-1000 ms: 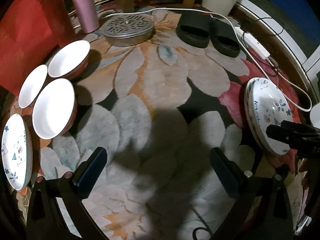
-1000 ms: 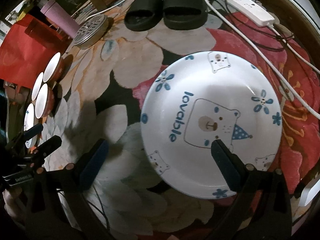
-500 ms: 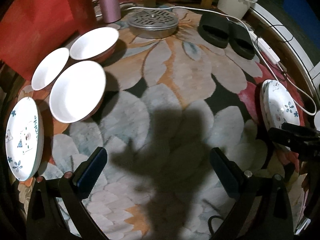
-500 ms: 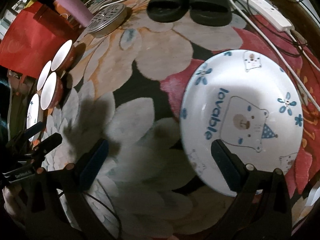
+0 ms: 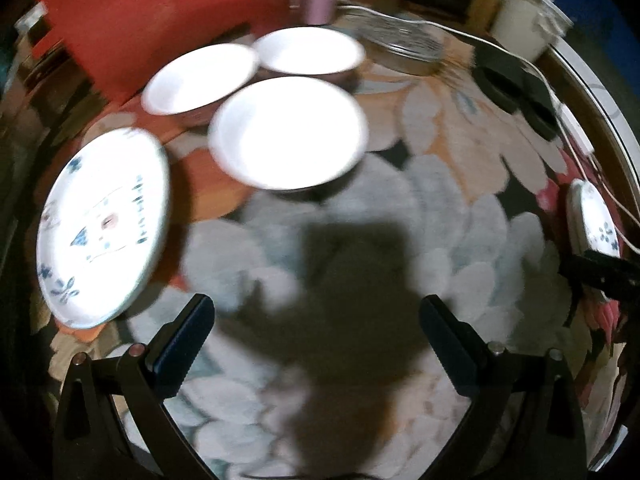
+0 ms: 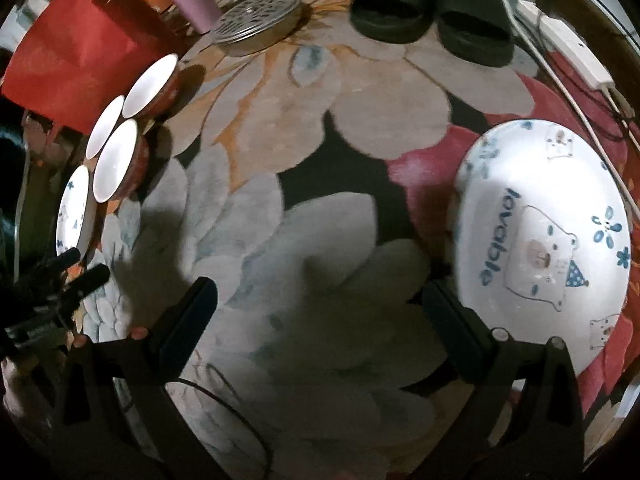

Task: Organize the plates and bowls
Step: 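Move the right tool to the smaller bear plate rim and grasp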

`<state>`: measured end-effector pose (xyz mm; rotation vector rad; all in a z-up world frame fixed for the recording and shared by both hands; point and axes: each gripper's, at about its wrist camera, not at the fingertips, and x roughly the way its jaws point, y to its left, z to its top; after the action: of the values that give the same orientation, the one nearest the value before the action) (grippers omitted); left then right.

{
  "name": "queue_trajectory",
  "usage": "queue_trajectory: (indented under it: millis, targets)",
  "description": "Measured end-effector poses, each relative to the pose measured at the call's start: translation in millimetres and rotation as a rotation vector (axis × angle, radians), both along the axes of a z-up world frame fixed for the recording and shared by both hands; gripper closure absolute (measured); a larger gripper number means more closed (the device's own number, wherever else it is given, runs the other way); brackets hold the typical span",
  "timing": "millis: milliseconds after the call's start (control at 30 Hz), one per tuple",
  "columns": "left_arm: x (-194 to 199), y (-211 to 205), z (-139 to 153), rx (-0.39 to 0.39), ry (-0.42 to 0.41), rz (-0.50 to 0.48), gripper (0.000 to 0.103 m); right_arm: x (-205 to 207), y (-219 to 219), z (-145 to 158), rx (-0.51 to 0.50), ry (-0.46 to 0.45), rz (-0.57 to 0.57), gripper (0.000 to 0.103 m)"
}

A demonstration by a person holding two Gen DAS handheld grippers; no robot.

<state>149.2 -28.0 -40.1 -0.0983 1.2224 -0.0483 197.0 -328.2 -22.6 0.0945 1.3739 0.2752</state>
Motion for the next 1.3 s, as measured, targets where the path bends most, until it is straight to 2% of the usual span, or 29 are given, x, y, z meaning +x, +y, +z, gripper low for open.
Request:
queue_trajectory:
  millis: [300, 400, 633, 800, 1000, 1067, 1133, 1300]
  targets:
    - [-31, 102, -6, 0.012, 0.050, 0.136, 0.001, -13, 74, -9, 0.002, 0.052, 0.157, 0.000]
    - [-46, 133, 6, 0.043, 0.038, 0.169, 0.001, -15, 106, -6, 0.009, 0.061, 0.223, 0.000]
    - [-73, 190, 14, 0.025, 0.015, 0.262, 0.001, -16, 185, -1, 0.060, 0.118, 0.391, 0.000]
    - [-80, 212, 7, -0.013, 0.001, 0.326, 0.001, -13, 228, -2, 0.058, 0.173, 0.413, 0.000]
    - [-72, 225, 6, -0.009, -0.017, 0.319, 0.001, -7, 273, -11, 0.105, 0.205, 0.354, 0.001]
    - [-71, 233, 5, -0.026, -0.020, 0.335, 0.001, -5, 284, -15, 0.113, 0.202, 0.329, 0.008]
    - [-72, 239, 5, -0.052, -0.021, 0.359, 0.001, -3, 296, -19, 0.119, 0.189, 0.317, 0.027]
    - [-75, 243, 4, -0.068, -0.020, 0.361, 0.001, 7, 325, -32, 0.121, 0.175, 0.267, 0.044]
